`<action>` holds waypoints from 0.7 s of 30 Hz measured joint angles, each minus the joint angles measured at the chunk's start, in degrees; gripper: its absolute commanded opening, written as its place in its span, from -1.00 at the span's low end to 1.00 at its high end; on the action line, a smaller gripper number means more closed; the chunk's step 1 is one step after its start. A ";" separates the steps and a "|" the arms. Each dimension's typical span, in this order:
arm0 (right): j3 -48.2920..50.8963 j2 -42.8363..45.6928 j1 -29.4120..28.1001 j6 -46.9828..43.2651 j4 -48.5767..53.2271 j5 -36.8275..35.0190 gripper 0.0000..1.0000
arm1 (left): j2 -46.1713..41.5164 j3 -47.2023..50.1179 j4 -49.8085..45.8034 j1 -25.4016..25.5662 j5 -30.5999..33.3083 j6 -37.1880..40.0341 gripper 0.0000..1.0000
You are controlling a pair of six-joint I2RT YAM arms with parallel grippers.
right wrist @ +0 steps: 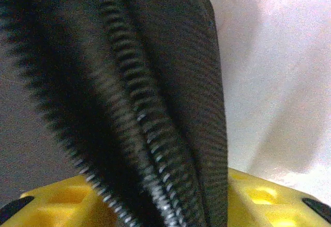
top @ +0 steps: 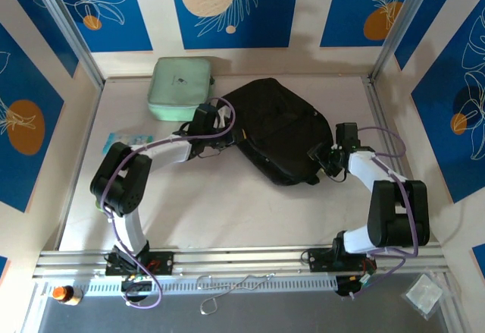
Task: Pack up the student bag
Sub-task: Rotate the student bag at the top-center of the table.
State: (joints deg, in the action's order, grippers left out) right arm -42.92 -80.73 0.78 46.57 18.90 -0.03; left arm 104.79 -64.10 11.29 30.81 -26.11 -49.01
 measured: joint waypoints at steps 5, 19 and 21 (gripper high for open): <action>-2.75 7.85 -0.72 -1.86 6.54 -4.04 0.40 | -0.07 -0.02 1.62 0.07 -0.04 -0.04 -1.00; -9.27 13.75 -13.77 -0.66 17.84 -8.35 0.41 | -0.44 0.96 -0.92 0.07 7.21 -1.11 -0.62; -9.27 13.73 -14.75 0.02 17.79 -7.91 0.42 | -1.44 2.84 -1.86 0.07 9.31 -1.92 -0.55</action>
State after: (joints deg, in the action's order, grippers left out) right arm -52.18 -67.00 -13.98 46.59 36.69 -7.94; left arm 103.35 -61.25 9.43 30.87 -16.80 -50.94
